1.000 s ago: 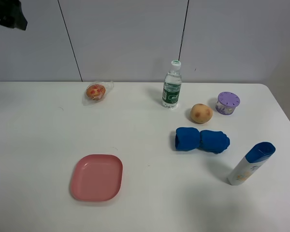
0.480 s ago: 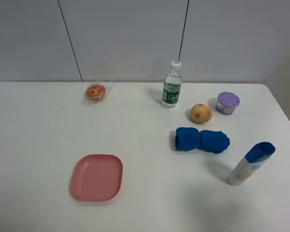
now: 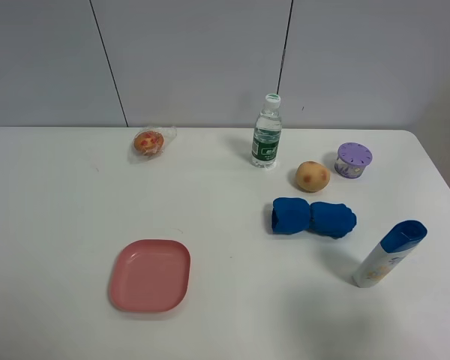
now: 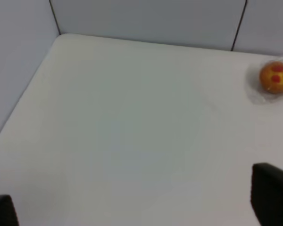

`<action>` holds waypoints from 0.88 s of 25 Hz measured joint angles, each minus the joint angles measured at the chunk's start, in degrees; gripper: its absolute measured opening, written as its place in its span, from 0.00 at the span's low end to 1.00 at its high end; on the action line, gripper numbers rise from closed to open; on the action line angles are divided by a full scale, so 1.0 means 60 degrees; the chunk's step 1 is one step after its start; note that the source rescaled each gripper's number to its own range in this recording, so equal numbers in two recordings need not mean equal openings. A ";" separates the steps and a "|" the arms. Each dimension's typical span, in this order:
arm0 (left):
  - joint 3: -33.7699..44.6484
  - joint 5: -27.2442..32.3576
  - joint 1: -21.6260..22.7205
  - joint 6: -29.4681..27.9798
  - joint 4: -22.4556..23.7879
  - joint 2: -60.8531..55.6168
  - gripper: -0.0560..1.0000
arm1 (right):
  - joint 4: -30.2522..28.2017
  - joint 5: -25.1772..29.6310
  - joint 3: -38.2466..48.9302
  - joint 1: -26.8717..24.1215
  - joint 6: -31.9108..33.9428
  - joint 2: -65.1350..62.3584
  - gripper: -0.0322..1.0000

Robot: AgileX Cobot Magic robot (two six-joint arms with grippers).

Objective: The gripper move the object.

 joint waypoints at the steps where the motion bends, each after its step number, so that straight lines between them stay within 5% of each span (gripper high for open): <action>1: 0.0136 0.0191 0.0000 0.0000 -0.0008 -0.0363 1.00 | 0.0000 0.0000 0.0000 0.0000 0.0000 0.0000 1.00; 10: 0.0419 0.1127 0.0000 0.1373 -0.0029 -0.2605 1.00 | 0.0000 0.0000 0.0000 0.0000 0.0000 0.0000 1.00; 22: 0.1450 0.1770 0.0000 0.1963 -0.0887 -0.3322 1.00 | 0.0000 0.0000 0.0000 0.0000 0.0000 0.0000 1.00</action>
